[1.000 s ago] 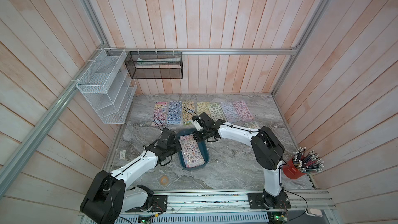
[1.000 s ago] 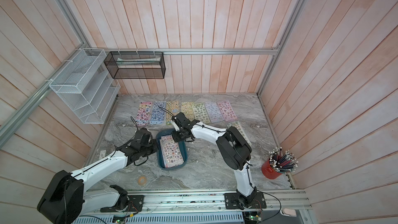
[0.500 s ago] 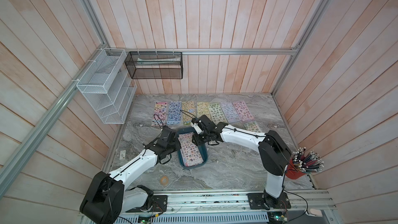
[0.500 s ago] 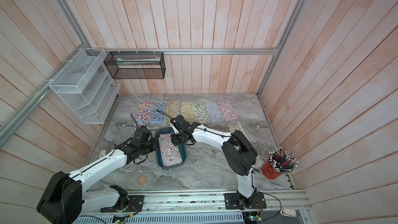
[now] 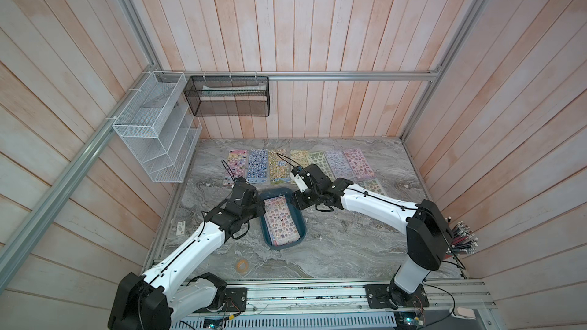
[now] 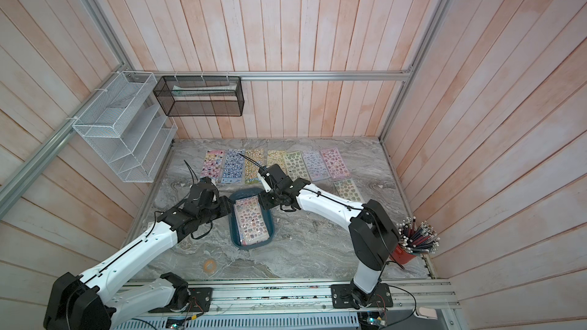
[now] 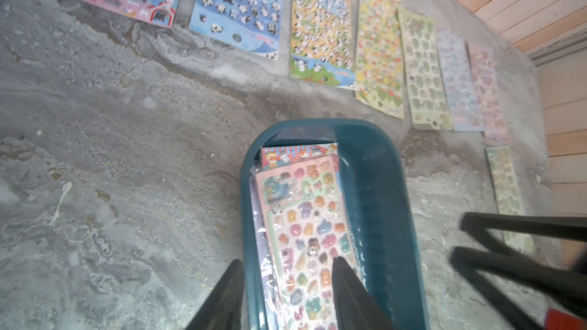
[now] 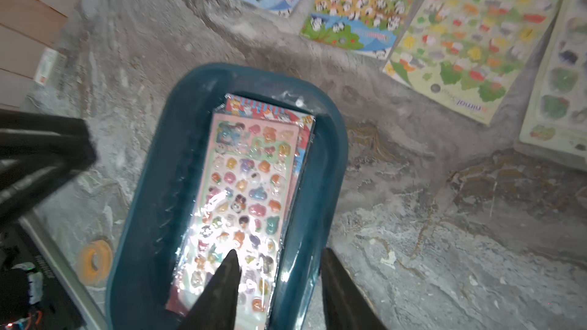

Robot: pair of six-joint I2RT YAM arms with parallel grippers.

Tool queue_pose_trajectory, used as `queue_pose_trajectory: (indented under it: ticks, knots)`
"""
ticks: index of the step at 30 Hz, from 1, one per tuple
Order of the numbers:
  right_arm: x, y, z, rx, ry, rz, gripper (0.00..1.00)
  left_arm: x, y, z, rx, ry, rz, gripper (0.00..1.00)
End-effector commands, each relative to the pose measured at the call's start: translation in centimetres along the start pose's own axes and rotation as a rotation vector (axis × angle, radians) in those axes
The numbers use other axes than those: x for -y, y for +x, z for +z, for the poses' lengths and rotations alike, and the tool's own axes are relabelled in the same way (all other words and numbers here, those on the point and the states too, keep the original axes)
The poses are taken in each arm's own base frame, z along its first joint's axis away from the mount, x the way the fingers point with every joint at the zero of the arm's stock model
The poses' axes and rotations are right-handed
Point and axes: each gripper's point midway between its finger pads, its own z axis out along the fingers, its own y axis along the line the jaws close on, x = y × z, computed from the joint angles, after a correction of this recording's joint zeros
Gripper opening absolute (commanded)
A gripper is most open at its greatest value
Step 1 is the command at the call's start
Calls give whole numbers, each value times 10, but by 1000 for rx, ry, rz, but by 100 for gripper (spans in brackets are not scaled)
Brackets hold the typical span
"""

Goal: Take the stickers out of the storage box
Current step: Place the storage box at the center of the board, then pick up the sticker from the storage box, then pick up the storage box at the center of the board.

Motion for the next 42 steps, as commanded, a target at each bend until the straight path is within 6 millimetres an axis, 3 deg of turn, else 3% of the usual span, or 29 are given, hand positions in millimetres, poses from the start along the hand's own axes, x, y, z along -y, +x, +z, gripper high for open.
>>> queue_pose_trajectory:
  ticks: [1, 7, 18, 29, 42]
  knots:
    - [14, 18, 19, -57, 55, 5, 44, 10, 1, -3, -12, -5, 11, 49]
    - [23, 30, 31, -82, 83, 6, 44, 28, 14, 11, -41, -39, 34, 49]
    - [22, 30, 30, -37, 31, 32, 32, 8, 42, 42, -106, -228, 31, 49]
    - [20, 31, 26, 0, 7, 16, 32, 3, 67, 70, -175, -310, 17, 52]
    - [17, 33, 24, 18, -19, 14, 30, -12, 78, 91, -177, -385, -10, 55]
